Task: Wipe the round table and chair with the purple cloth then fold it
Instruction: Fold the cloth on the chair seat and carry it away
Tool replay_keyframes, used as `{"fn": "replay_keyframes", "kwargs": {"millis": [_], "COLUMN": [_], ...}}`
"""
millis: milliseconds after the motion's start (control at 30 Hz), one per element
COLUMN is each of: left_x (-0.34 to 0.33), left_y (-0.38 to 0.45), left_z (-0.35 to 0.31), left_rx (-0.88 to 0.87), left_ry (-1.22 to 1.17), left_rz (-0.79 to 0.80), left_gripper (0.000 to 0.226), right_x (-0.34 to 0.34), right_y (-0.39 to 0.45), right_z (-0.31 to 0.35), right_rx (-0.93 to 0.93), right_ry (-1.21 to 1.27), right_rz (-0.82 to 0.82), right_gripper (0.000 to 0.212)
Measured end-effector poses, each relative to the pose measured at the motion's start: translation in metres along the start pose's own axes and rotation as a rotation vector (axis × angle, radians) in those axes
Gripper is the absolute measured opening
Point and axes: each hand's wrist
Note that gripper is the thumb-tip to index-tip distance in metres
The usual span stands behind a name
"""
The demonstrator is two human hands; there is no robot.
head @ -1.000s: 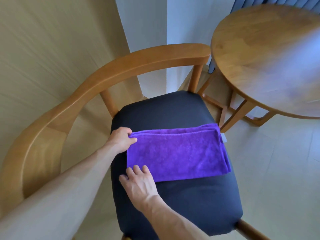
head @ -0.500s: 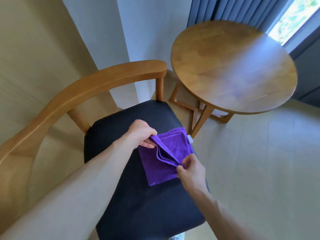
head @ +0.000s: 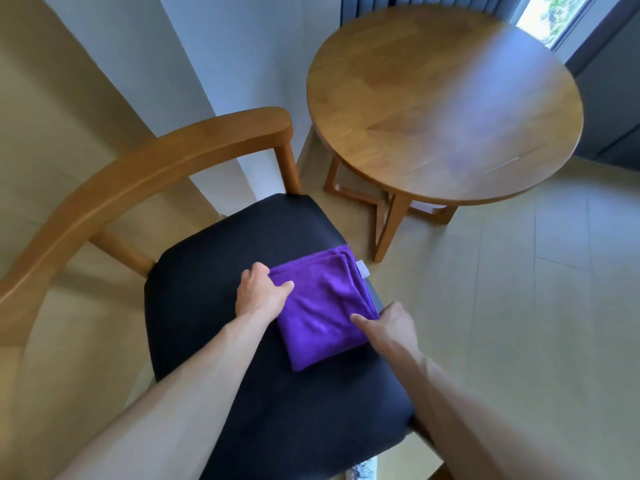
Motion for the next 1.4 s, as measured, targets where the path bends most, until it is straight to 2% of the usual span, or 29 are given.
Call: {"fn": "replay_keyframes", "kwargs": {"millis": [167, 267, 333, 467, 633, 700, 733, 767, 833, 900, 1000, 1133, 1300, 1400], "left_x": [0.000, 0.007, 0.015, 0.048, 0.086, 0.080, 0.072, 0.063, 0.047, 0.040, 0.037, 0.030, 0.030, 0.034], "left_y": [0.016, 0.024, 0.025, 0.008, -0.035, -0.046, -0.049, -0.050, -0.045, -0.035, -0.016, 0.000, 0.009, 0.013], "left_z": [0.004, 0.003, 0.005, 0.012, 0.033, 0.046, 0.053, 0.058, 0.067, 0.067, 0.057, 0.043, 0.038, 0.042], "left_rx": [-0.075, -0.178, -0.244, -0.181, -0.006, 0.144, 0.225, 0.283, 0.317, 0.303, 0.318, 0.389, 0.418, 0.404], "left_ry": [-0.017, 0.130, 0.122, -0.196, -0.721, -0.898, -0.920, -0.824, -0.433, -0.253, -0.236, -0.286, -0.323, -0.369], "left_rz": [0.058, 0.160, 0.238, 0.358, 0.155, 0.087, 0.066, 0.046, 0.016, -0.055, -0.143, -0.167, -0.079, -0.024], "left_gripper": [0.069, 0.049, 0.030, 0.021, 0.029, 0.033, 0.034, 0.035, 0.054, 0.069, 0.071, 0.074, 0.064, 0.051], "right_x": [0.003, 0.000, 0.000, 0.013, 0.042, 0.038, 0.029, 0.018, -0.007, -0.021, -0.028, -0.033, -0.037, -0.038], "right_y": [0.005, 0.004, 0.003, -0.004, -0.015, -0.013, -0.012, -0.011, -0.009, -0.010, -0.010, -0.011, -0.010, -0.010], "right_z": [0.006, 0.003, 0.003, 0.019, 0.078, 0.096, 0.100, 0.101, 0.094, 0.093, 0.099, 0.103, 0.109, 0.111], "right_rx": [-0.155, -0.238, -0.240, -0.099, 0.221, 0.221, 0.175, 0.131, 0.108, 0.145, 0.139, 0.094, 0.085, 0.058], "right_ry": [0.025, 0.240, 0.361, 0.441, 0.502, 0.489, 0.407, 0.267, -0.035, -0.152, -0.126, -0.084, -0.066, 0.061], "right_rz": [0.120, 0.223, 0.259, 0.237, 0.330, 0.353, 0.344, 0.313, 0.217, 0.112, 0.084, 0.100, 0.204, 0.333], "right_gripper": [0.040, 0.028, 0.020, 0.016, 0.023, 0.035, 0.043, 0.048, 0.044, 0.039, 0.037, 0.040, 0.043, 0.026]}}
Point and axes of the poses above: each hand's wrist, its own y-axis towards the middle knuckle, its own x-axis out of the back of the hand, z = x × y, and after that the axes turned 14 degrees about -x, right-handed
